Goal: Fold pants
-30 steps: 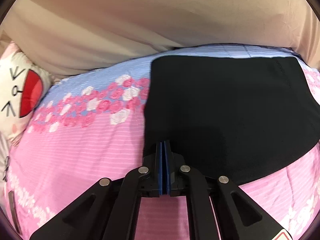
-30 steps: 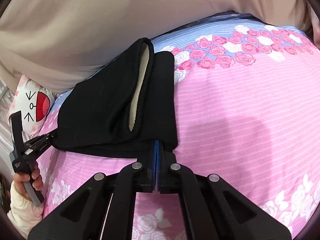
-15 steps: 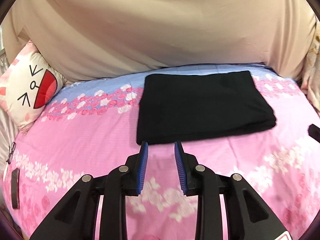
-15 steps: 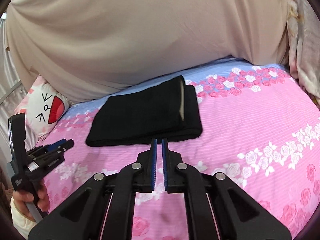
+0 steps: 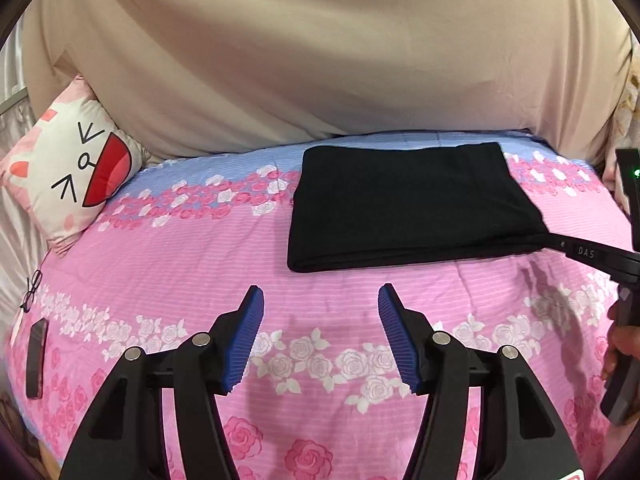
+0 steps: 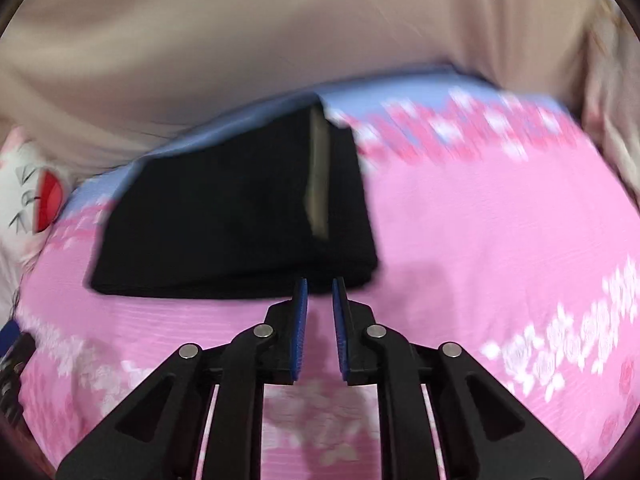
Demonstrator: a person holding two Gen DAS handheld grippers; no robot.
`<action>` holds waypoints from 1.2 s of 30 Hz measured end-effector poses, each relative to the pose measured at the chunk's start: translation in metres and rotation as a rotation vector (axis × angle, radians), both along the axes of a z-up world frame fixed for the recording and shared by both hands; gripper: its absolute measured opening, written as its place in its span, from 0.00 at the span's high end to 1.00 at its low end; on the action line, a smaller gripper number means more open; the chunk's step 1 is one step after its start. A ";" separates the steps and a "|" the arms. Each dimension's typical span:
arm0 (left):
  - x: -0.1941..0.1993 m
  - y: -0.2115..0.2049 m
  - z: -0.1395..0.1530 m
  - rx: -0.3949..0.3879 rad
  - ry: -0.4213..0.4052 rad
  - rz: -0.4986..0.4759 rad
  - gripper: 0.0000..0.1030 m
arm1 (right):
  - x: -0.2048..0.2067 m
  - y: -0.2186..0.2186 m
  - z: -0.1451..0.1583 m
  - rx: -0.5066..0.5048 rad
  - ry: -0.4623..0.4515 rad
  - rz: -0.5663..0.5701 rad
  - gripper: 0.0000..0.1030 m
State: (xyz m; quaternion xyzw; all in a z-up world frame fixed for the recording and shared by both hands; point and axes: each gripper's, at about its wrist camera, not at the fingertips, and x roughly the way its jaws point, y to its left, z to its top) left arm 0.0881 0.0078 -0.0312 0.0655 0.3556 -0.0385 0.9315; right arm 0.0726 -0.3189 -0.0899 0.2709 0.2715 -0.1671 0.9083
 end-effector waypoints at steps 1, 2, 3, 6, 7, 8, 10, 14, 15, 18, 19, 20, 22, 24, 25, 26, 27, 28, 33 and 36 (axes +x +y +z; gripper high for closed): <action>-0.004 0.002 0.003 -0.006 -0.009 0.001 0.33 | -0.013 0.009 0.009 -0.021 -0.043 -0.005 0.87; -0.008 0.004 0.006 -0.011 -0.021 0.005 0.23 | -0.031 0.024 0.021 -0.051 -0.094 -0.003 0.87; -0.014 0.005 0.011 -0.017 -0.042 0.007 0.20 | -0.046 0.036 0.031 -0.064 -0.136 0.002 0.86; -0.026 0.003 0.023 -0.013 -0.081 0.015 0.16 | -0.089 0.074 0.058 -0.139 -0.233 -0.021 0.35; -0.029 0.001 0.026 -0.014 -0.087 0.010 0.16 | -0.099 0.085 0.065 -0.177 -0.254 -0.032 0.22; -0.034 -0.001 0.029 -0.017 -0.093 -0.001 0.16 | -0.109 0.099 0.073 -0.231 -0.265 -0.044 0.22; -0.041 -0.005 0.032 -0.026 -0.098 -0.009 0.16 | -0.120 0.114 0.081 -0.276 -0.271 -0.068 0.23; -0.054 -0.009 0.033 -0.048 -0.086 -0.029 0.16 | -0.134 0.130 0.086 -0.299 -0.286 -0.086 0.22; -0.058 -0.010 0.032 -0.051 -0.082 -0.034 0.16 | -0.136 0.132 0.085 -0.299 -0.287 -0.084 0.22; -0.064 -0.014 0.029 -0.052 -0.071 -0.051 0.16 | -0.138 0.136 0.082 -0.305 -0.274 -0.087 0.22; -0.066 -0.015 0.028 -0.053 -0.067 -0.058 0.16 | -0.138 0.137 0.080 -0.306 -0.270 -0.086 0.22; -0.067 -0.016 0.027 -0.055 -0.063 -0.064 0.16 | -0.139 0.138 0.079 -0.305 -0.264 -0.084 0.22; -0.070 -0.017 0.026 -0.054 -0.057 -0.073 0.16 | -0.140 0.140 0.077 -0.306 -0.257 -0.083 0.22; -0.072 -0.017 0.026 -0.053 -0.058 -0.074 0.16 | -0.142 0.141 0.075 -0.305 -0.253 -0.084 0.22; -0.074 -0.016 0.026 -0.055 -0.057 -0.079 0.16 | -0.143 0.142 0.074 -0.305 -0.252 -0.085 0.22; -0.075 -0.016 0.027 -0.055 -0.058 -0.080 0.16 | -0.144 0.143 0.074 -0.307 -0.250 -0.086 0.22; -0.076 -0.015 0.027 -0.055 -0.060 -0.080 0.16 | -0.144 0.143 0.073 -0.310 -0.249 -0.085 0.22; -0.077 -0.015 0.028 -0.055 -0.062 -0.080 0.16 | -0.145 0.145 0.073 -0.311 -0.249 -0.085 0.22; -0.081 -0.014 0.028 -0.049 -0.062 -0.080 0.16 | -0.147 0.150 0.072 -0.315 -0.248 -0.081 0.22; -0.084 -0.012 0.027 -0.047 -0.060 -0.079 0.16 | -0.148 0.153 0.070 -0.314 -0.246 -0.076 0.21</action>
